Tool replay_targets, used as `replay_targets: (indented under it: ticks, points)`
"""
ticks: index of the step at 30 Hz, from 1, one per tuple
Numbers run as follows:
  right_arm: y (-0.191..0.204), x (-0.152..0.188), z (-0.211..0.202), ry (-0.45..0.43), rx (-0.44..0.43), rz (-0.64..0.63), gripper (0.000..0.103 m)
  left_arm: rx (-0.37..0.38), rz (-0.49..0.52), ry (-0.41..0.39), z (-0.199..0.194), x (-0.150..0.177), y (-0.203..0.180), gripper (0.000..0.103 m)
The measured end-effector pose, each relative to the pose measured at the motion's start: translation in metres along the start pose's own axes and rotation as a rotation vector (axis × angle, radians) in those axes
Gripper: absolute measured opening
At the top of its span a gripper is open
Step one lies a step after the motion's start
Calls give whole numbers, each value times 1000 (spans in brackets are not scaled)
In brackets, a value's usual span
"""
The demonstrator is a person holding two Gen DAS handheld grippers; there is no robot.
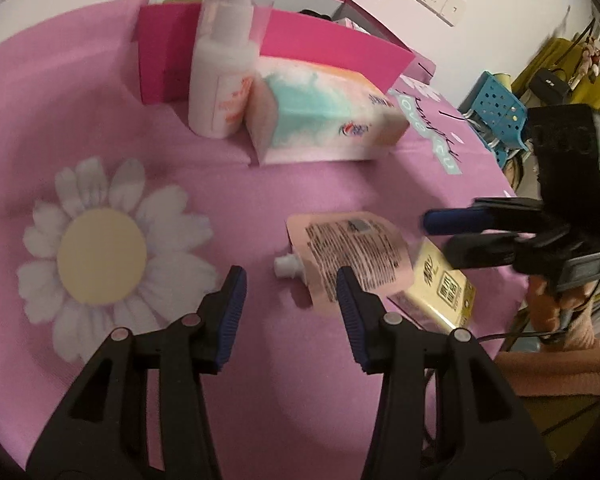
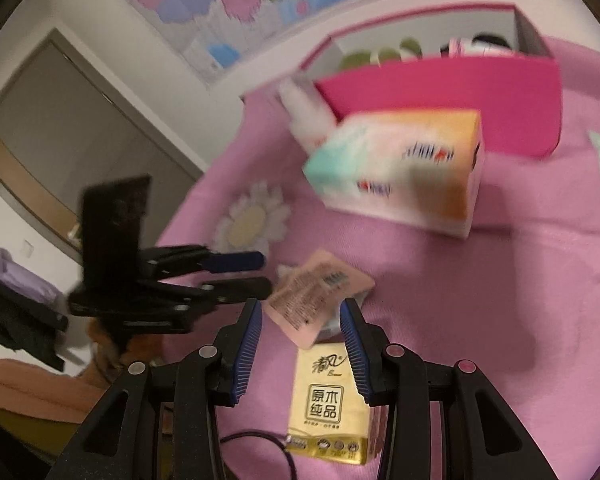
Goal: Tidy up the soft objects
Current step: 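Move the right gripper to the peach squeeze pouch and close on it, then lift the squeeze pouch and carry it over the pink box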
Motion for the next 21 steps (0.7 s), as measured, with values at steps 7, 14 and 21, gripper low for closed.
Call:
replay_targets:
  ticks: [7,14,21]
  points:
    - [-6,0,17,8,36,13,40,16,9,8,4,0,-4,50]
    - [-9,1,22,2,70,17,27,36,14,25,13,-4,-9,50]
    - [-8,0,22,-7,66,24,25,29,34,36,17,-2,-15,50]
Point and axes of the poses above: each gripper's, at about its wrist camera, not at the fingertips, and z roughly the way its jaws point, y to its left, x to its underside, the point moved 10 cm from there along z, roughly the way its jaws point, and after that the axes turned 14 degrees about x, right-handed, at the moved point
